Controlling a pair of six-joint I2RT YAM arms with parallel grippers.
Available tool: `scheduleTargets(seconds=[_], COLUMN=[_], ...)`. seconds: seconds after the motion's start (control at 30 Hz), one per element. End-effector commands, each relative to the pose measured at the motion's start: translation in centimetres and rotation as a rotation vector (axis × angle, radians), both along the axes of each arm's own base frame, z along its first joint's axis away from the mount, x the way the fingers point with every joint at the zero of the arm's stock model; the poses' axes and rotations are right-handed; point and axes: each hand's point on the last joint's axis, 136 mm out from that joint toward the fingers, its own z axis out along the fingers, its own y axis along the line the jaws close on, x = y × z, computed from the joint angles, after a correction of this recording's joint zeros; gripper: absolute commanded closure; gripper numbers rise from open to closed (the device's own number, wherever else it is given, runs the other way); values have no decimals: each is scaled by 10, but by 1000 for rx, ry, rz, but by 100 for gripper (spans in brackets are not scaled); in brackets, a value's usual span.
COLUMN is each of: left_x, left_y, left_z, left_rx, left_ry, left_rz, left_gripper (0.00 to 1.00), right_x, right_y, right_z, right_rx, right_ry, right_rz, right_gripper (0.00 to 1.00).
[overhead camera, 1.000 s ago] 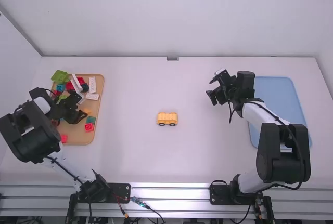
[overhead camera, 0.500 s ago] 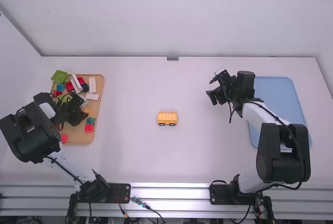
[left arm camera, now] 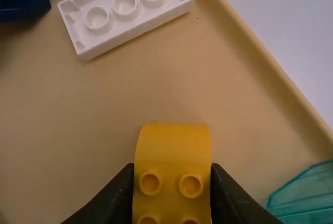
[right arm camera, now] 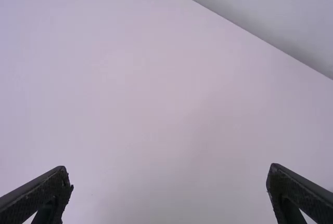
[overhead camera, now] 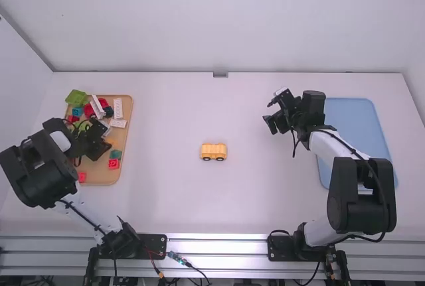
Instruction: Assemble lego blocks to make yellow taxi
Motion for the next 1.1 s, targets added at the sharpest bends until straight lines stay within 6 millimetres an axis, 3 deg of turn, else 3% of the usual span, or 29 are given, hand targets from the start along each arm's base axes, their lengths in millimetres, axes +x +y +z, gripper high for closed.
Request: scheduleTargets(seconds=[0.0,0.1,0.27,0.37,0.5,0.63,0.7,0.8,0.87,0.9,1.07], left_x=[2,5,8,12,26,46,60,72,82,82,93], left_y=[2,2,4,6,9,9,10,7,-6,-7,-50], left_z=[1,8,17,22,36,63,87,111,131,131,132], left_rx=[-19,-29,-39,-33,-69,-177,-277,-369,-412,-412,-319], left_ry=[4,13,23,16,-30,-96,-126,-149,-152,-150,-34], left_rz=[3,-2,-3,-6,33,101,175,215,181,180,96], left_gripper=[74,86,86,79,79,85,98,98,98,98,98], right_x=[5,5,4,4,4,5,7,8,9,9,10], right_y=[1,1,4,4,4,4,5,6,9,9,11], right_z=[17,17,18,18,18,19,22,25,29,29,29], right_rx=[11,11,16,18,19,19,27,32,39,39,39], right_ry=[-37,-37,-43,-45,-46,-50,-62,-79,-93,-93,-97], right_rz=[3,4,25,26,27,27,21,37,49,49,53], right_gripper=[1,1,1,1,1,1,1,1,1,1,1])
